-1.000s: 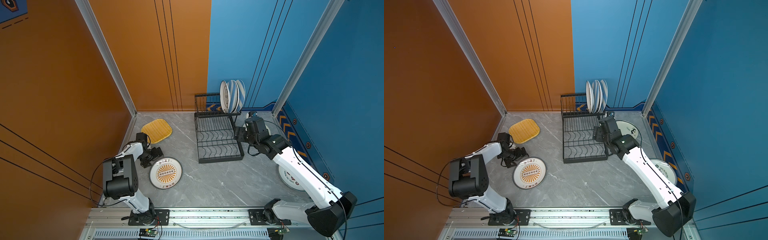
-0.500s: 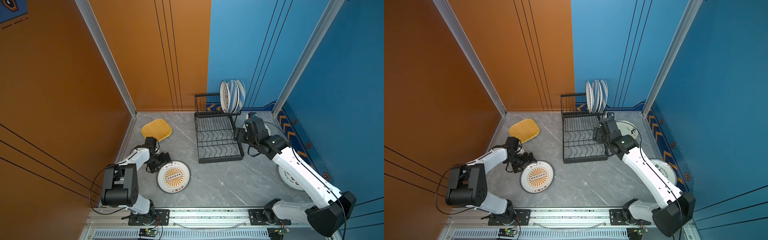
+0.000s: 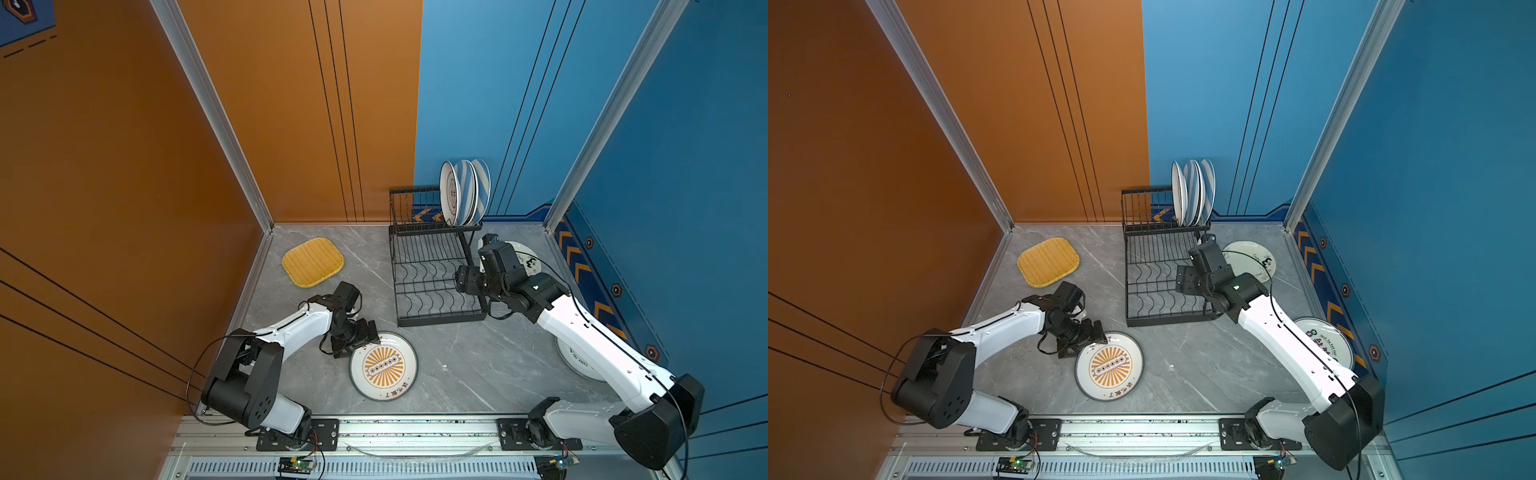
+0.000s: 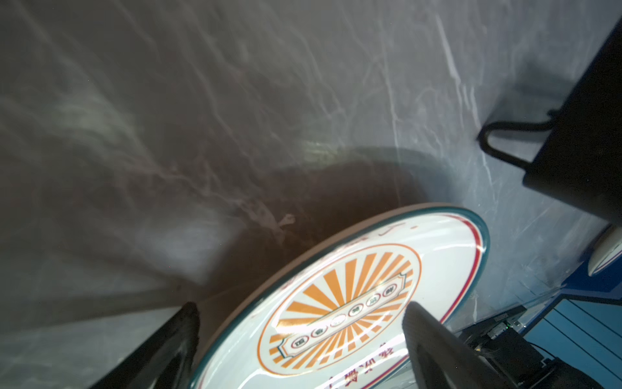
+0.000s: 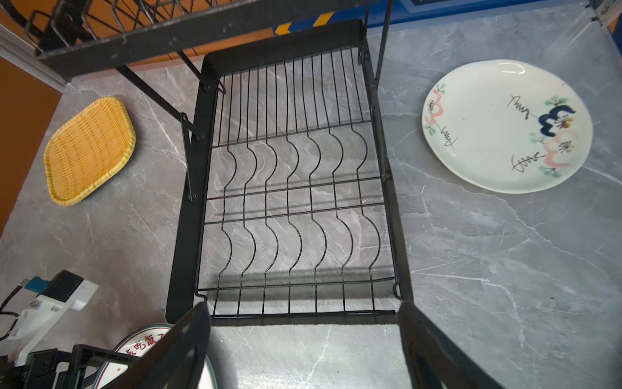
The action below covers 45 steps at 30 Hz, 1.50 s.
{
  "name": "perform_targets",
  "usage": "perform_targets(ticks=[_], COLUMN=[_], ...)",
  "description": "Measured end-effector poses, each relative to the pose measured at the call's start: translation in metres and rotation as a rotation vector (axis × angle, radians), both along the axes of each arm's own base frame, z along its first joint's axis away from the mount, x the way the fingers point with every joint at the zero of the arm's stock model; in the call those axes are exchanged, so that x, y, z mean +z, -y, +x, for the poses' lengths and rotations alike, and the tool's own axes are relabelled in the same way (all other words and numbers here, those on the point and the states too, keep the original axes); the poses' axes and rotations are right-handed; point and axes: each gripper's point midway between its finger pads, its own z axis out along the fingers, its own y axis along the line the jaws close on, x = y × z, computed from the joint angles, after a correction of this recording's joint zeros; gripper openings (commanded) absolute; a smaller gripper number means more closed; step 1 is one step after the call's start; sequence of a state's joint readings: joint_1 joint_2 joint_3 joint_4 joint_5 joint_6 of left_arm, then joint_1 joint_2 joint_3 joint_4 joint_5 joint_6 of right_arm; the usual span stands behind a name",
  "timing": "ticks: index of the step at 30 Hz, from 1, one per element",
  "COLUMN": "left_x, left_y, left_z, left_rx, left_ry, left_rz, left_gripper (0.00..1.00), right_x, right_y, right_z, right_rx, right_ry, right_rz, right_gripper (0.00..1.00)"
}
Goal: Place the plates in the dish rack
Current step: 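Pinch the sunburst plate's edge with left gripper and tilt it up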
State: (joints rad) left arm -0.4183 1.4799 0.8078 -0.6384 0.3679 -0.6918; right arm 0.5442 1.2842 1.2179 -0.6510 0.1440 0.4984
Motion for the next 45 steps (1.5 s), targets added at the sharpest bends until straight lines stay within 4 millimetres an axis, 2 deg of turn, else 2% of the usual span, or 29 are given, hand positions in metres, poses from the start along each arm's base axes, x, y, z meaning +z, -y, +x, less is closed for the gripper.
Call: perform_targets(ticks=[4, 8, 13, 20, 22, 30, 38, 45], left_x=[0.0, 0.004, 0.011, 0.002, -0.001, -0.007, -0.007, -0.011], left_y=[0.017, 0.022, 0.006, -0.019, -0.021, -0.016, 0.001, 0.012], left_z=[-0.016, -0.02, -0.03, -0.055, -0.059, -0.055, -0.05, -0.05], left_rx=[-0.031, -0.038, -0.029, 0.011, 0.024, 0.053, 0.035, 0.022], left_ry=[-0.019, -0.004, 0.074, 0.133, 0.145, 0.179, 0.216, 0.247], left_rz=[0.0, -0.009, -0.02, -0.03, -0.041, -0.088, -0.171, -0.232], left_gripper=[0.96, 0.97, 0.95, 0.88, 0.8, 0.65, 0.58, 0.42], right_x=[-0.018, -0.032, -0.042, -0.051, -0.052, -0.052, -0.052, -0.053], right_y=[-0.011, -0.019, -0.025, -0.02, -0.019, -0.023, -0.02, -0.018], right_z=[-0.006, -0.01, -0.017, -0.02, -0.02, -0.03, -0.037, -0.038], right_rx=[0.057, 0.11, 0.181, 0.232, 0.245, 0.289, 0.294, 0.294], right_ry=[-0.072, -0.146, -0.215, -0.268, -0.275, -0.271, -0.269, -0.274], right_rz=[0.035, 0.096, 0.186, 0.296, 0.317, 0.368, 0.392, 0.406], right_gripper=[0.88, 0.88, 0.88, 0.88, 0.88, 0.88, 0.89, 0.88])
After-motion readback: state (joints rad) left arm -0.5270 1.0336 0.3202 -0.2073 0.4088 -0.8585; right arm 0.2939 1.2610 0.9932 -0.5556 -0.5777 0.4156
